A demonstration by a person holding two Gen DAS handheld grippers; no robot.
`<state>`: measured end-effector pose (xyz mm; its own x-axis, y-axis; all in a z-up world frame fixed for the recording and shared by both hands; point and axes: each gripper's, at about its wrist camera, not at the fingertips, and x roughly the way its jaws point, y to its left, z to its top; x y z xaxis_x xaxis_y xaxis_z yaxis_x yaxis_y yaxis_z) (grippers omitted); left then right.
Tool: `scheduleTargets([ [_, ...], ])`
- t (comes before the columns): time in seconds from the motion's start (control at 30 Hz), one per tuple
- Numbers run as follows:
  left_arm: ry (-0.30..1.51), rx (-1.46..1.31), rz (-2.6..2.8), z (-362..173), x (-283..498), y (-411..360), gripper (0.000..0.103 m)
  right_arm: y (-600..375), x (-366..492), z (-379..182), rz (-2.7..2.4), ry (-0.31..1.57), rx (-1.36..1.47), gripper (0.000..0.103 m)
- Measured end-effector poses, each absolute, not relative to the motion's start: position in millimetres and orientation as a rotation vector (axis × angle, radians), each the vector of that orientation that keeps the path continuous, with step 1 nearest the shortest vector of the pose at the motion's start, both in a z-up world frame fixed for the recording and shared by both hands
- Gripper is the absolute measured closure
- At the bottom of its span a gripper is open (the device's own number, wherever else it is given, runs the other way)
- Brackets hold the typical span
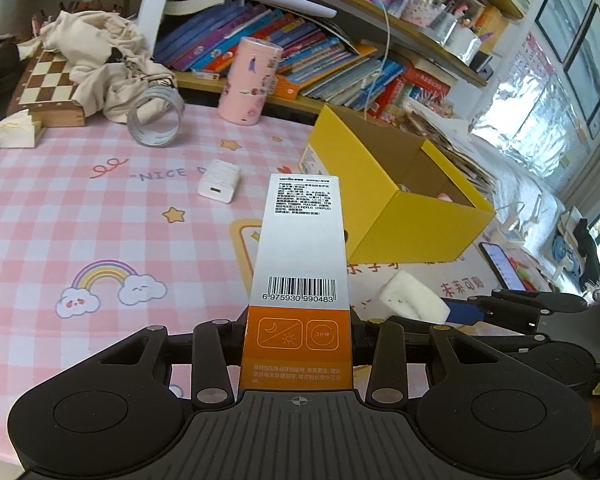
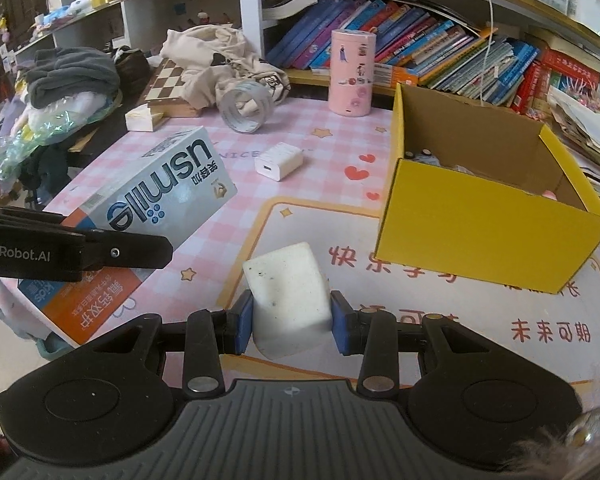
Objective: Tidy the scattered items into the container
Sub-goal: 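Lift the sponge block and usmile box with both tools toward the yellow box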
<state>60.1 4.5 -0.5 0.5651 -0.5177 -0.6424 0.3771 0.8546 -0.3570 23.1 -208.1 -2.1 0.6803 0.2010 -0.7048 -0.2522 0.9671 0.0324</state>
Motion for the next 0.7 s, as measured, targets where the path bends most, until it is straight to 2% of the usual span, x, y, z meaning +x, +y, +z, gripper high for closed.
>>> scheduleTargets([
  [0.7, 0.823, -0.133, -0.636, 3.0, 59.4, -45.3, 0.065, -255.4, 6.5, -1.7, 0.144, 0.776, -0.007, 0.067],
])
